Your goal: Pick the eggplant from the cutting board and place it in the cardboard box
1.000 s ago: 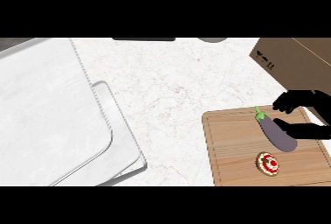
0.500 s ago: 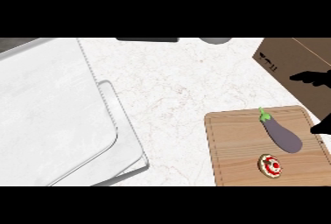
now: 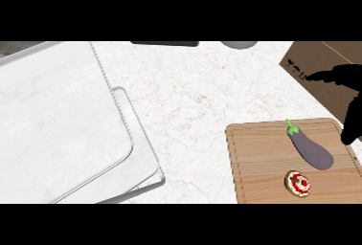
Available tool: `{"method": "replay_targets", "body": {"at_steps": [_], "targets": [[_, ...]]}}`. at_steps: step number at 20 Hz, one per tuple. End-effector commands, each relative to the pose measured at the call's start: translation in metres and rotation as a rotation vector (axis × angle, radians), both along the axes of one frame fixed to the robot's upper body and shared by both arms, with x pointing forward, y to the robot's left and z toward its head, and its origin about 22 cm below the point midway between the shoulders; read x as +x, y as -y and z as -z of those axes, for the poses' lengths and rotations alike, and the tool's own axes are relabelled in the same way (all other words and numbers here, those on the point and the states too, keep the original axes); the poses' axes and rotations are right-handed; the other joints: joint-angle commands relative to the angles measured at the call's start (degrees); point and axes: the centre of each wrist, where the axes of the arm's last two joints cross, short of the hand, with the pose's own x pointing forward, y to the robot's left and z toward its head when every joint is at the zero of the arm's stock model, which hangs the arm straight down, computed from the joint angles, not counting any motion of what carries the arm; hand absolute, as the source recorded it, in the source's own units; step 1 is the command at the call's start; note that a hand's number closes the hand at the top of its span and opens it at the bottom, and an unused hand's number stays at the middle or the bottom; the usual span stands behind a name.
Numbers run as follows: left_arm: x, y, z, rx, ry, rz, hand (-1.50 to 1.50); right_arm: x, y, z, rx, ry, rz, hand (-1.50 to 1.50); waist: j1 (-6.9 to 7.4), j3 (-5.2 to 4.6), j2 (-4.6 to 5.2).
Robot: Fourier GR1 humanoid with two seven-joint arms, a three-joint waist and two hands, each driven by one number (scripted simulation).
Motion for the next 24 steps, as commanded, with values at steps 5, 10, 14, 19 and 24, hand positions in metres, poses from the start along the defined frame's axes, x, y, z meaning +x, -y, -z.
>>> {"method": "replay_targets", "body": {"at_steps": [5, 10, 14, 19, 24], "targets": [[-0.022, 0.028, 0.063, -0.145, -0.168, -0.017, 0.00, 0.028, -0.053, 0.018, -0.148, -0.186, -0.039, -1.50, -0.86, -1.74, 1.08], [-0.032, 0.022, 0.062, -0.148, -0.182, -0.024, 0.00, 0.037, -0.066, 0.039, -0.224, -0.280, -0.014, -1.50, -1.42, -1.63, 0.51], [-0.030, 0.020, 0.066, -0.138, -0.173, -0.057, 0.00, 0.040, -0.092, 0.056, -0.244, -0.297, -0.027, -1.50, -2.95, -1.61, 0.46], [-0.037, 0.016, 0.070, -0.140, -0.173, -0.072, 0.00, 0.042, -0.112, 0.070, -0.228, -0.305, -0.029, -1.50, -3.98, -1.61, 0.22], [-0.041, 0.017, 0.078, -0.150, -0.174, -0.078, 0.00, 0.047, -0.122, 0.076, -0.282, -0.323, -0.025, -1.50, -4.51, -1.70, 0.43]]}}
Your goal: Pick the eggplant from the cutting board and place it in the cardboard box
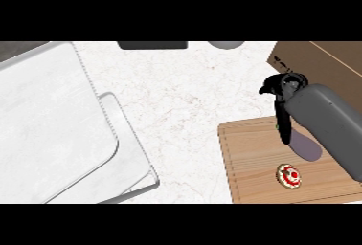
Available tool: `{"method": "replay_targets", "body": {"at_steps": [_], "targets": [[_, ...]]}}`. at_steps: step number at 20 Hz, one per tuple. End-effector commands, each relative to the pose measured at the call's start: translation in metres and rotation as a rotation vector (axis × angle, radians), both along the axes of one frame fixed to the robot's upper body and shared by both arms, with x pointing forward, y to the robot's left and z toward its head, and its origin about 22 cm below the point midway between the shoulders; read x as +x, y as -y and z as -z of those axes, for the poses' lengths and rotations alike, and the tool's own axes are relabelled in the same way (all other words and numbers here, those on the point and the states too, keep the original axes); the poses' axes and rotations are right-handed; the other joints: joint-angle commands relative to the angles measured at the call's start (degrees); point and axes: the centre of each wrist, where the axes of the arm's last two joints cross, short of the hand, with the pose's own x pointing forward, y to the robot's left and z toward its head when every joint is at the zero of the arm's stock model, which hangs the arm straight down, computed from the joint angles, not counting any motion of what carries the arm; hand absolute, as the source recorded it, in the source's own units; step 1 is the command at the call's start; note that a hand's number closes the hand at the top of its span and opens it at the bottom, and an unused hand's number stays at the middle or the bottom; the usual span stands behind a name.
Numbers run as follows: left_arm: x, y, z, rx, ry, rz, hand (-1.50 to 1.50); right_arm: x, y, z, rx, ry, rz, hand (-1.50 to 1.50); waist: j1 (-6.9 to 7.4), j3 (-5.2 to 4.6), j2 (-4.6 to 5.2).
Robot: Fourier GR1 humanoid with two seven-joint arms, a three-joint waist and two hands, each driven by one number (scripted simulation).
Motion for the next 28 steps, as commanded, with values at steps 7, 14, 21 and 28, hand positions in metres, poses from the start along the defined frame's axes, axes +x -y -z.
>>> {"method": "replay_targets", "body": {"at_steps": [7, 14, 21, 28], "targets": [[-0.023, 0.027, 0.054, -0.150, -0.191, 0.020, 0.00, 0.005, -0.026, 0.018, -0.148, -0.046, 0.016, -1.50, -1.01, -2.12, 1.08], [-0.021, 0.031, 0.057, -0.138, -0.177, 0.021, 0.00, 0.010, -0.032, 0.026, -0.174, -0.054, 0.039, -1.50, -1.83, -2.13, 1.23], [-0.025, 0.026, 0.054, -0.151, -0.170, 0.026, 0.00, 0.010, -0.019, 0.035, -0.239, -0.076, 0.022, -1.50, -1.17, -2.08, 1.32], [-0.034, 0.020, 0.059, -0.133, -0.199, 0.013, 0.00, 0.004, -0.013, 0.053, -0.250, -0.099, 0.016, -1.50, -1.38, -2.05, 1.12]]}}
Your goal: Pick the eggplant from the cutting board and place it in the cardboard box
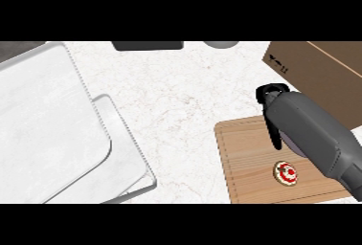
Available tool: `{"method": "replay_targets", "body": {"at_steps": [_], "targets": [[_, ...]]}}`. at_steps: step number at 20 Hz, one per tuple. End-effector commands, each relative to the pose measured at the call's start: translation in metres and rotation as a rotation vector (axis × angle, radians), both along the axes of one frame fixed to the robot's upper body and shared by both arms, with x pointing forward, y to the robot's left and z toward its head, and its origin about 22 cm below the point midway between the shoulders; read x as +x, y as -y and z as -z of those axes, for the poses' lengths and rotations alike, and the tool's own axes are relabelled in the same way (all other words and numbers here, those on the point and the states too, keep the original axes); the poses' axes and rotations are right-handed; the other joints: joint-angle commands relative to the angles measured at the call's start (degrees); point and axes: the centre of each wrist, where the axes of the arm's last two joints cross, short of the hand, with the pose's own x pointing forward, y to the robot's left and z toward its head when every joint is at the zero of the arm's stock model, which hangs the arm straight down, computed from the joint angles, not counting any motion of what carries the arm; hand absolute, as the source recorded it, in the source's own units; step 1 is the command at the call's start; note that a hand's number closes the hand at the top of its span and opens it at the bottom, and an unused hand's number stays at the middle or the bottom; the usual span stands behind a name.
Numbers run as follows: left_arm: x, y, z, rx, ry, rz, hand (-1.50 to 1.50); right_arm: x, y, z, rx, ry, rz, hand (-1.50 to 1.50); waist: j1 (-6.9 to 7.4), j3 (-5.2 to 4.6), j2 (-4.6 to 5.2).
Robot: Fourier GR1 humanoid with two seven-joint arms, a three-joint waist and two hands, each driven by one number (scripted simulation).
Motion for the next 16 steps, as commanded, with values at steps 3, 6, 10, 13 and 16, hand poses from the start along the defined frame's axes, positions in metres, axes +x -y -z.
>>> {"method": "replay_targets", "body": {"at_steps": [3, 6, 10, 13, 16], "targets": [[-0.011, 0.026, 0.053, -0.126, -0.176, 0.014, 0.00, -0.006, 0.004, 0.014, -0.066, -0.026, 0.002, -1.50, -1.22, -2.23, 1.30], [-0.012, 0.029, 0.055, -0.134, -0.182, 0.008, 0.00, -0.005, 0.000, 0.014, -0.062, -0.025, -0.006, -1.50, -0.98, -2.22, 1.41], [-0.025, 0.035, 0.061, -0.127, -0.181, 0.038, 0.00, -0.001, 0.002, 0.014, -0.061, -0.024, 0.020, -1.50, 0.13, -2.22, 1.32], [-0.020, 0.033, 0.059, -0.122, -0.188, 0.031, 0.00, -0.008, 0.011, 0.028, -0.056, -0.037, 0.018, -1.50, -0.68, -2.18, 1.40], [-0.020, 0.022, 0.051, -0.128, -0.170, 0.030, 0.00, -0.013, 0.024, 0.040, -0.057, -0.047, 0.048, -1.50, 0.04, -2.15, 1.36]]}}
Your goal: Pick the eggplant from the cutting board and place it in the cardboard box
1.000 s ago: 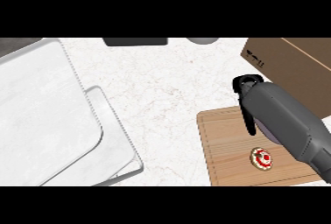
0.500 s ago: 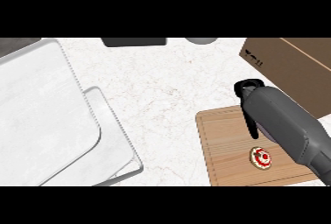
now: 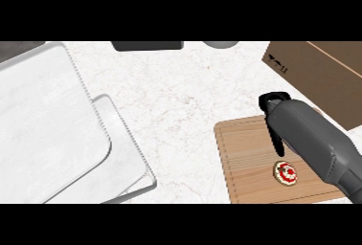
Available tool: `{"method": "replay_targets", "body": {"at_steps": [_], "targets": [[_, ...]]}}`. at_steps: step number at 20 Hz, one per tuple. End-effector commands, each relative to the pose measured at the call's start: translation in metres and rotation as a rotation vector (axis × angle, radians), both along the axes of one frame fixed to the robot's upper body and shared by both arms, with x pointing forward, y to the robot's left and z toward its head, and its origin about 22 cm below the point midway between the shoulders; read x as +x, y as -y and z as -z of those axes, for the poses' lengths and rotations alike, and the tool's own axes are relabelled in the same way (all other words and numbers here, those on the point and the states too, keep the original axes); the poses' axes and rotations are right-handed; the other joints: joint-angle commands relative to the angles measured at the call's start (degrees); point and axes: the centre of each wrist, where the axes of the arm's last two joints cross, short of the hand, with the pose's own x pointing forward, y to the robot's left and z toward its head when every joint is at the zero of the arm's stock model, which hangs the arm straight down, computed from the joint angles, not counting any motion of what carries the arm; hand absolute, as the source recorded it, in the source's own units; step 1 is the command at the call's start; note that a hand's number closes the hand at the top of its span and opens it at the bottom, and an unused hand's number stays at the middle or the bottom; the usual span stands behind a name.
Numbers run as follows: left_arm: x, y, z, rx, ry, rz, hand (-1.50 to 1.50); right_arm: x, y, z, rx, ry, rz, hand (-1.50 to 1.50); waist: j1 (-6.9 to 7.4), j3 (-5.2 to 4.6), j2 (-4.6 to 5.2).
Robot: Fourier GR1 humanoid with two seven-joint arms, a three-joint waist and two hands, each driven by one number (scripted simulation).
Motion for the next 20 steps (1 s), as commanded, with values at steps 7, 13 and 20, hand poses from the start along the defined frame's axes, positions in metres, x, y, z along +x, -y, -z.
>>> {"method": "replay_targets", "body": {"at_steps": [7, 13, 20], "targets": [[-0.019, 0.019, 0.057, -0.126, -0.181, 0.016, 0.00, -0.015, 0.009, 0.023, -0.019, -0.013, 0.004, 1.50, -0.52, -2.25, 1.40], [-0.020, 0.045, 0.066, -0.127, -0.184, 0.032, 0.00, -0.020, -0.002, 0.014, 0.076, 0.084, -0.112, 1.50, -0.85, -2.15, 1.59], [-0.017, 0.027, 0.046, -0.141, -0.176, 0.040, 0.00, -0.007, -0.024, -0.007, 0.203, 0.439, 0.064, 1.50, -0.62, -2.05, 1.26]]}}
